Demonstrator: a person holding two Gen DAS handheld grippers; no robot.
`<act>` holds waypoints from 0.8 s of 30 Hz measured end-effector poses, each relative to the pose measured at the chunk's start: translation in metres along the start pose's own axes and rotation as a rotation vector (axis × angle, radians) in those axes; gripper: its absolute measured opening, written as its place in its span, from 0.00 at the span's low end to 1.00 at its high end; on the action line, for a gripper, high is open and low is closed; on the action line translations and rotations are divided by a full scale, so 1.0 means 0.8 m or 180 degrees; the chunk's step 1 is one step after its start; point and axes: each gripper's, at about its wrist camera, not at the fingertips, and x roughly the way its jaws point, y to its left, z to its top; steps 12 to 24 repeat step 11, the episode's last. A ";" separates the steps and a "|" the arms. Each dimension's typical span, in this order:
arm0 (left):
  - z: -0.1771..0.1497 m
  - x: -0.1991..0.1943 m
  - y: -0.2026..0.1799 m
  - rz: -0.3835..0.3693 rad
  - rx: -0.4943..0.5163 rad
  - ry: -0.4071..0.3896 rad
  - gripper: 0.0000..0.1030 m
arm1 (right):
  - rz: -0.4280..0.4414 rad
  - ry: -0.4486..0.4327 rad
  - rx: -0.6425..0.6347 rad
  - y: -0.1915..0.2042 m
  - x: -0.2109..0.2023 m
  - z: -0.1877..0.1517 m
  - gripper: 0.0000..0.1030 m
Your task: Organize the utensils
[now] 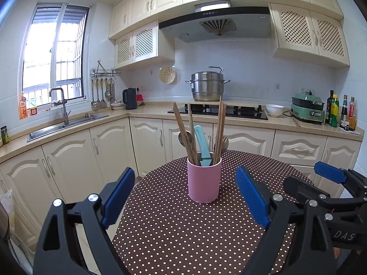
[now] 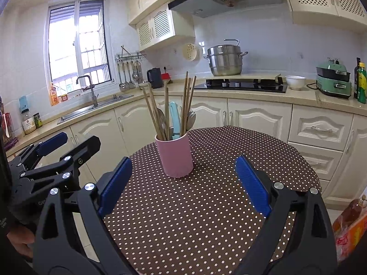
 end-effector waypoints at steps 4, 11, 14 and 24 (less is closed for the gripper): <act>-0.005 0.032 0.000 0.0025 0.0001 0.0140 0.85 | -0.0040 0.0089 -0.0009 -0.006 0.026 -0.001 0.88; -0.018 0.097 0.001 -0.0024 -0.0042 0.0510 0.85 | -0.0144 0.0364 -0.0089 -0.023 0.082 -0.007 0.88; -0.018 0.097 0.001 -0.0024 -0.0042 0.0510 0.85 | -0.0144 0.0364 -0.0089 -0.023 0.082 -0.007 0.88; -0.018 0.097 0.001 -0.0024 -0.0042 0.0510 0.85 | -0.0144 0.0364 -0.0089 -0.023 0.082 -0.007 0.88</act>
